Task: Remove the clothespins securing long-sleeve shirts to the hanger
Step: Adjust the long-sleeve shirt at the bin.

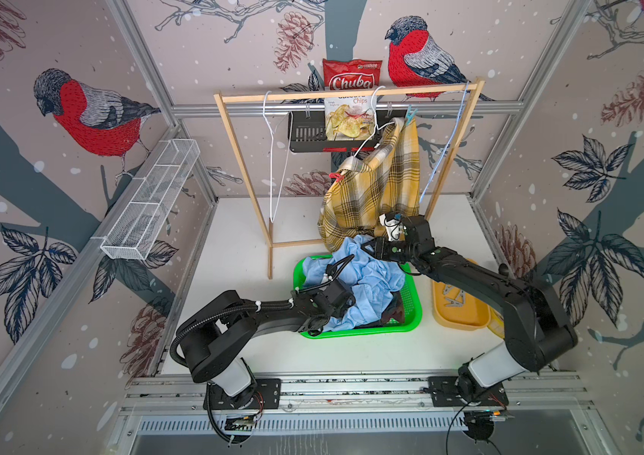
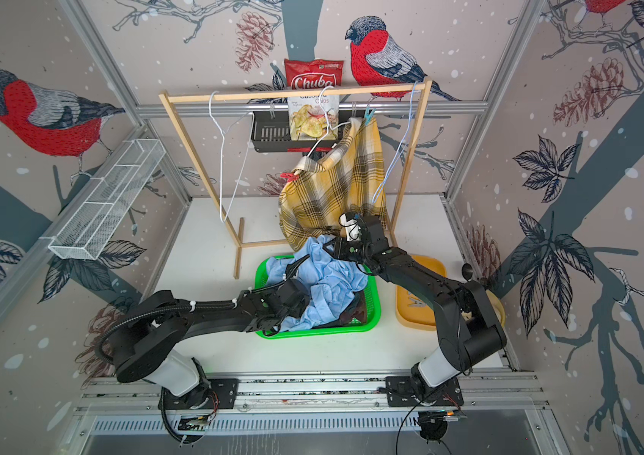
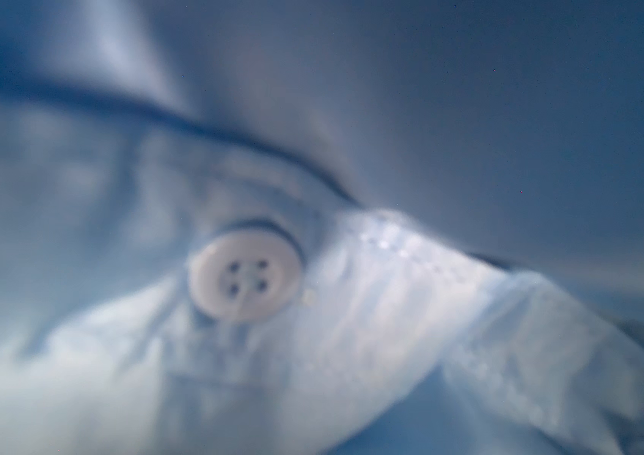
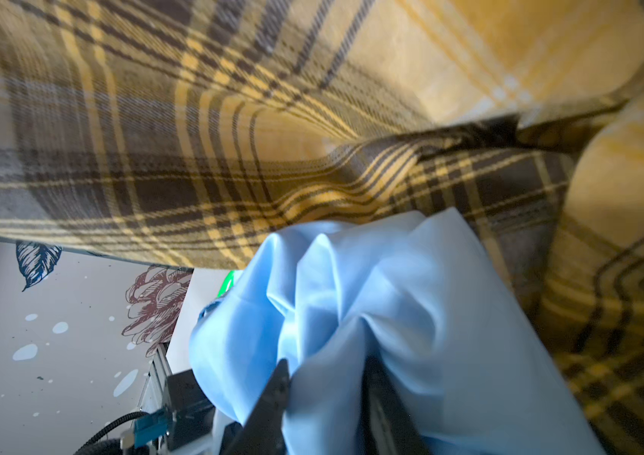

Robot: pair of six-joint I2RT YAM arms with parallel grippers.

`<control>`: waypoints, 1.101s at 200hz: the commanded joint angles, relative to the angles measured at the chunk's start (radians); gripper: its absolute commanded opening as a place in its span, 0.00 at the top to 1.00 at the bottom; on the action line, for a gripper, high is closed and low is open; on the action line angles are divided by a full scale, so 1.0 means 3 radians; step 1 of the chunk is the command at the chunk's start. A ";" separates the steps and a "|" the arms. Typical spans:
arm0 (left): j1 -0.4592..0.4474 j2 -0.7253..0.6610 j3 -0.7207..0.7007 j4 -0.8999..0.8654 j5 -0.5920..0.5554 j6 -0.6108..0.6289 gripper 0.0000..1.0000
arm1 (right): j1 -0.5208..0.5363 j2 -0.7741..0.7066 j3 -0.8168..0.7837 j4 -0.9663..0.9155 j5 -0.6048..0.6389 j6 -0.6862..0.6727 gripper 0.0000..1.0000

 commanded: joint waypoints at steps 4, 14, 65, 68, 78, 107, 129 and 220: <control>-0.0012 -0.0102 0.0065 -0.0437 0.0054 0.0043 0.13 | 0.0090 -0.0084 -0.0219 -0.0088 -0.0001 0.0076 0.84; -0.0017 -0.0167 0.0128 -0.0565 0.0023 0.0072 0.12 | 0.0111 -0.0112 -0.0340 -0.0088 0.0055 0.0093 0.85; -0.0025 -0.0691 0.0352 -0.1047 -0.0049 0.0257 0.07 | 0.0233 -0.0107 -0.0823 -0.0056 0.0421 0.0182 0.89; -0.0024 -0.0720 0.0363 -0.1066 -0.0049 0.0259 0.07 | 0.0237 -0.0077 -0.0841 -0.0042 0.0434 0.0189 0.90; -0.0024 -0.0798 0.0419 -0.1131 -0.0058 0.0279 0.07 | 0.0242 0.0008 -0.0881 0.0018 0.0495 0.0202 0.91; -0.0027 -0.0942 0.0652 -0.1210 -0.0187 0.0341 0.06 | 0.0264 0.0218 -0.0935 0.0101 0.0733 0.0213 0.91; 0.0031 -0.0913 0.0819 -0.0882 -0.0263 0.0505 0.05 | 0.0270 0.0282 -0.0998 0.0168 0.0829 0.0214 0.92; 0.0375 0.0267 0.1725 -0.0673 0.0588 0.0551 0.09 | 0.0280 -0.0076 -0.1301 0.0225 0.0943 0.0119 0.88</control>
